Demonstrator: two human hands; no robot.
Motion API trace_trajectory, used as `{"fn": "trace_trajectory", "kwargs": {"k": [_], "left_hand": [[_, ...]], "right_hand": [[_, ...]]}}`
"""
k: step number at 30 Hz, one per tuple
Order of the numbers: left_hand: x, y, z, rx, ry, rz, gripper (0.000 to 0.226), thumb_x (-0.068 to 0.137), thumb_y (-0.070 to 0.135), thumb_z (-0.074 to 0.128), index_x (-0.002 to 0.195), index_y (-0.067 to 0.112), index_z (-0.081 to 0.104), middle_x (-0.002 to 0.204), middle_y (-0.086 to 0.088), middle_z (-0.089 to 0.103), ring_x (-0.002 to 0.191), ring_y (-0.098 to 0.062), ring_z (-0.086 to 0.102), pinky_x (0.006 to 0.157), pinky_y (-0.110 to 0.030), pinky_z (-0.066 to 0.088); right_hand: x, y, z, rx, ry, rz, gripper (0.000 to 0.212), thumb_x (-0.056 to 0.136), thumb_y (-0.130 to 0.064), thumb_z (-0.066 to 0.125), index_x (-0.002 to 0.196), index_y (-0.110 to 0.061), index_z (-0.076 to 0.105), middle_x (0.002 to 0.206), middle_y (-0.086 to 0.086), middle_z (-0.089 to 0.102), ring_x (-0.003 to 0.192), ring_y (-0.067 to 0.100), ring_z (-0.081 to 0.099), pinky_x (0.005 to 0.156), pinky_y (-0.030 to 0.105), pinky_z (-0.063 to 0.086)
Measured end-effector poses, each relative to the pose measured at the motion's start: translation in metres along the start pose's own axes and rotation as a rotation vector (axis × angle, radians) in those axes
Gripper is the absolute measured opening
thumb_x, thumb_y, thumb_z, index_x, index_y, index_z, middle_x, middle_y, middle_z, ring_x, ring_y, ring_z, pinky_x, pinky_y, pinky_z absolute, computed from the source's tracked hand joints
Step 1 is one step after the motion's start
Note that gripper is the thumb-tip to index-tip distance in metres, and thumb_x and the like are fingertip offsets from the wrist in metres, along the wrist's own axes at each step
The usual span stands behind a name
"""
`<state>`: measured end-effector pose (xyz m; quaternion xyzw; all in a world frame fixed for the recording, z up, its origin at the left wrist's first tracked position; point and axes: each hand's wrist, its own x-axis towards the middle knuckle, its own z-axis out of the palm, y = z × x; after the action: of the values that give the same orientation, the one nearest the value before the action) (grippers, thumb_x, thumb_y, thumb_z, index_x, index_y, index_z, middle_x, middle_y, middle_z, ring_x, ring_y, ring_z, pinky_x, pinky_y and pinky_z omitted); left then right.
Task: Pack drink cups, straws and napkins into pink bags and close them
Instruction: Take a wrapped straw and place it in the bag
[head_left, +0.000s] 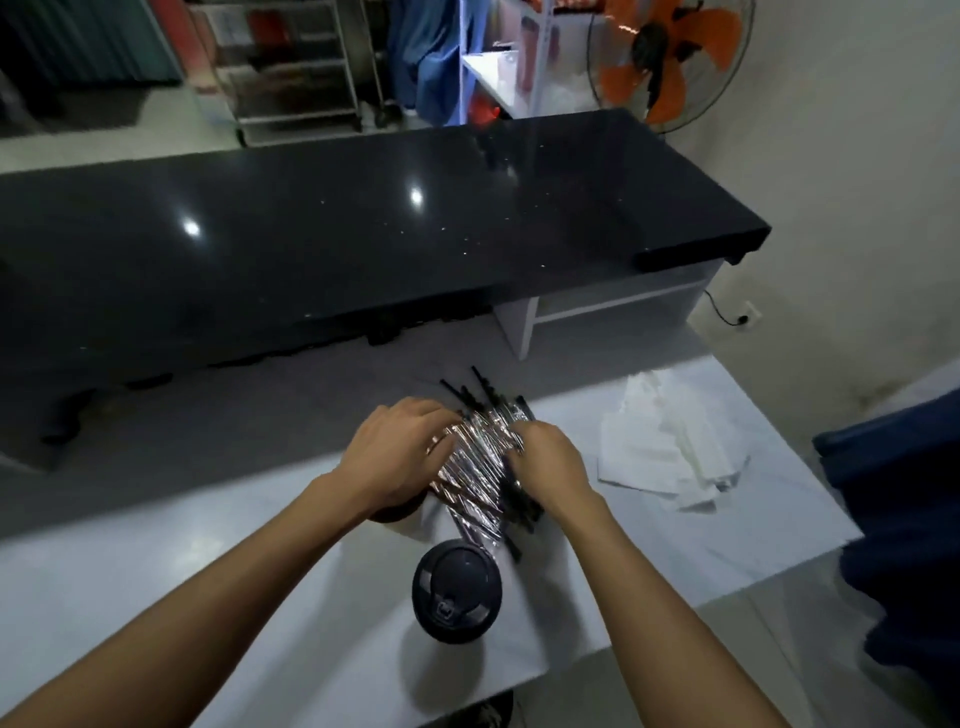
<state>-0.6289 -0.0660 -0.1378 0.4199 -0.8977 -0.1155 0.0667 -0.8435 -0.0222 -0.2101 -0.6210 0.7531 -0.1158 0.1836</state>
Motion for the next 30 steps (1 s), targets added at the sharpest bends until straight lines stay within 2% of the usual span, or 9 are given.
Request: {"fn": "trace_trajectory", "kwargs": {"k": [6, 12, 18, 22, 30], "left_hand": [[-0.004, -0.002, -0.004, -0.017, 0.037, -0.14, 0.035, 0.099, 0.041, 0.045, 0.123, 0.029, 0.066, 0.123, 0.01, 0.067, 0.115, -0.019, 0.059, 0.088, -0.041, 0.051], [-0.012, -0.001, -0.007, -0.031, 0.052, -0.228, 0.037, 0.098, 0.041, 0.041, 0.122, 0.029, 0.067, 0.123, 0.01, 0.067, 0.115, -0.019, 0.059, 0.09, -0.04, 0.051], [-0.016, -0.001, -0.01, -0.031, 0.08, -0.237, 0.034, 0.098, 0.037, 0.047, 0.121, 0.026, 0.068, 0.122, 0.007, 0.069, 0.114, -0.02, 0.061, 0.089, -0.041, 0.052], [-0.014, 0.001, -0.01, -0.045, 0.097, -0.225, 0.036, 0.097, 0.038, 0.045, 0.121, 0.025, 0.069, 0.121, 0.007, 0.069, 0.114, -0.021, 0.061, 0.088, -0.041, 0.052], [-0.019, 0.003, -0.006, -0.054, 0.099, -0.204, 0.033, 0.1, 0.038, 0.046, 0.123, 0.027, 0.067, 0.124, 0.01, 0.067, 0.117, -0.018, 0.058, 0.091, -0.04, 0.05]], "right_hand": [[0.036, -0.001, 0.018, -0.017, -0.012, -0.047, 0.005, 0.089, -0.011, 0.058, 0.086, -0.009, 0.061, 0.096, 0.01, 0.064, 0.089, 0.032, 0.061, 0.072, 0.041, 0.053], [0.047, -0.002, 0.028, -0.089, 0.001, -0.049, 0.01, 0.087, -0.008, 0.056, 0.08, -0.013, 0.061, 0.088, 0.005, 0.063, 0.079, 0.026, 0.058, 0.065, 0.038, 0.051], [0.044, -0.007, 0.019, 0.044, 0.045, -0.025, 0.015, 0.089, -0.009, 0.057, 0.089, -0.018, 0.069, 0.092, 0.0, 0.066, 0.082, 0.022, 0.058, 0.063, 0.033, 0.048], [0.037, -0.007, 0.013, 0.114, 0.052, 0.011, 0.015, 0.091, -0.012, 0.06, 0.094, -0.02, 0.072, 0.096, -0.003, 0.069, 0.084, 0.018, 0.061, 0.066, 0.032, 0.052], [0.02, -0.01, 0.01, 0.222, 0.027, 0.017, 0.008, 0.097, -0.022, 0.062, 0.092, -0.018, 0.067, 0.089, -0.002, 0.068, 0.084, 0.02, 0.063, 0.069, 0.031, 0.048]]}}
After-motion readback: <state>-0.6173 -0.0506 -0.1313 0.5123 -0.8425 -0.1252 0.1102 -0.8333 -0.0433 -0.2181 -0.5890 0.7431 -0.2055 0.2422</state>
